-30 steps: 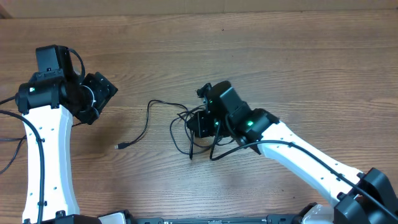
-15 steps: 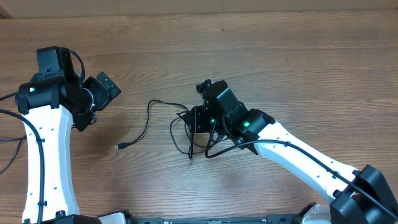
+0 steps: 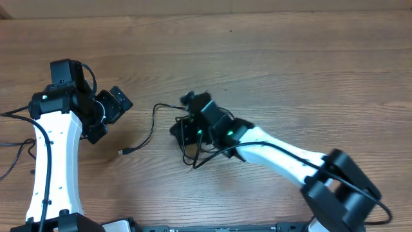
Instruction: Untangle cables
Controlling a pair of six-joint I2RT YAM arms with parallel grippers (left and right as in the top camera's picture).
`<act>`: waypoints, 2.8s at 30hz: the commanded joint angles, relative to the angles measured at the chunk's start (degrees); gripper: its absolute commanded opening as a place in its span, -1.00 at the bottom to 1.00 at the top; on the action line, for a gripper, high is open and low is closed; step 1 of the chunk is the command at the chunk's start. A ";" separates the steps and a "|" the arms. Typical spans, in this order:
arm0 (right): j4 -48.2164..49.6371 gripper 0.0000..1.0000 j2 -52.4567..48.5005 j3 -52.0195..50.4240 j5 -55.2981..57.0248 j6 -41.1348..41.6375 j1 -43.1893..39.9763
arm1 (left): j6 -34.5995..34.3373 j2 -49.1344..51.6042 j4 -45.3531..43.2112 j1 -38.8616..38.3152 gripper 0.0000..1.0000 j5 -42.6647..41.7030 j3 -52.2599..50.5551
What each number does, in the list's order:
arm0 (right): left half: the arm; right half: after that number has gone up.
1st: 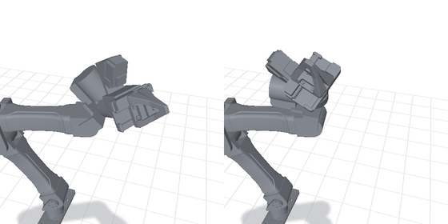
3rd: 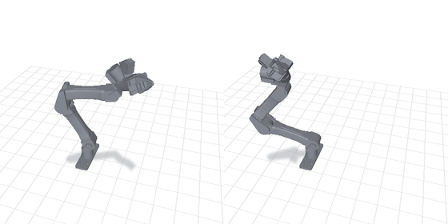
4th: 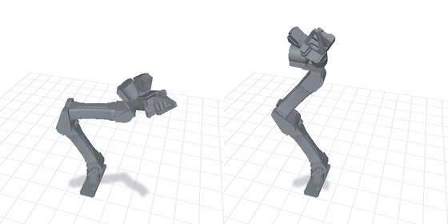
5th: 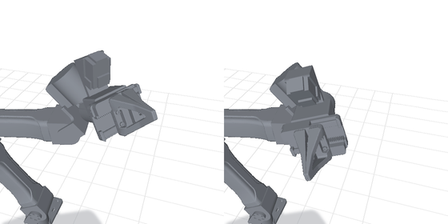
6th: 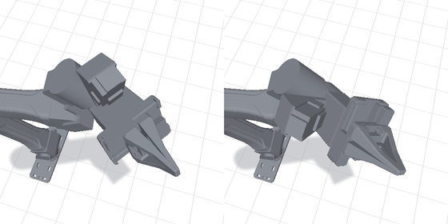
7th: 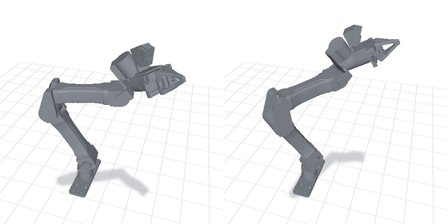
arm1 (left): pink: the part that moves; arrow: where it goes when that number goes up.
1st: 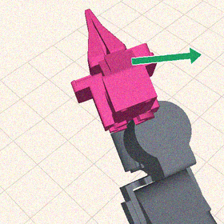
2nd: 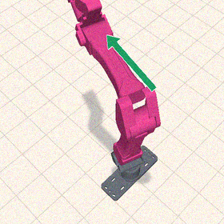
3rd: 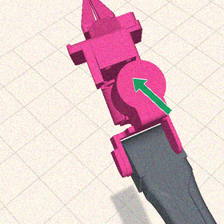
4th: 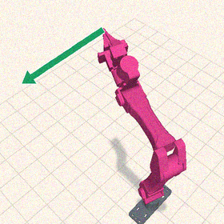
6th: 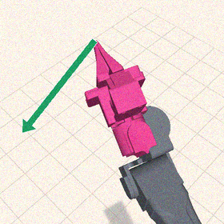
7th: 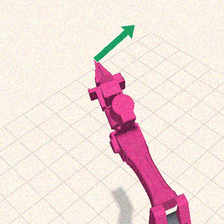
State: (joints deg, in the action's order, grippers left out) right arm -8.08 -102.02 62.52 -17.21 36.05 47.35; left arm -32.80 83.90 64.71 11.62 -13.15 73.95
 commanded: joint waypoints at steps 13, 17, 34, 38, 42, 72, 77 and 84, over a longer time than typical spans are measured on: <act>-13.62 -0.36 10.73 11.65 -5.60 -3.56 -8.98 | 0.90 0.20 -0.59 -0.42 0.99 -3.54 -0.48; -16.39 0.11 16.65 13.77 -8.79 -5.70 -9.97 | 0.94 0.20 -1.81 -1.36 0.99 -4.74 -0.52; -38.77 1.00 33.68 13.75 26.56 -5.62 -11.21 | 13.97 0.22 -13.16 -23.47 0.99 -2.36 -2.51; -40.33 1.00 33.88 13.75 26.86 -4.46 -11.21 | 13.62 0.92 -13.99 -28.39 0.99 1.53 -2.51; -40.68 1.00 33.88 13.75 26.84 -4.37 -11.21 | 11.93 3.37 -13.64 -31.58 1.00 1.84 -2.51; -43.01 1.00 33.86 13.68 26.84 -4.37 -11.21 | 10.97 10.34 -3.43 -31.78 0.26 25.81 -2.23; -43.56 1.00 33.86 13.68 26.84 -4.39 -11.21 | 10.99 10.95 -4.31 -31.78 0.50 25.86 -2.62; -44.09 1.00 33.79 13.68 26.86 -4.39 -11.21 | 12.70 12.02 -8.70 -31.78 0.67 30.29 -4.48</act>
State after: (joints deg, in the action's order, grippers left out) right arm -52.21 -69.30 75.33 8.62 31.46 36.36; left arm -21.41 94.72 57.10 -20.51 12.75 70.96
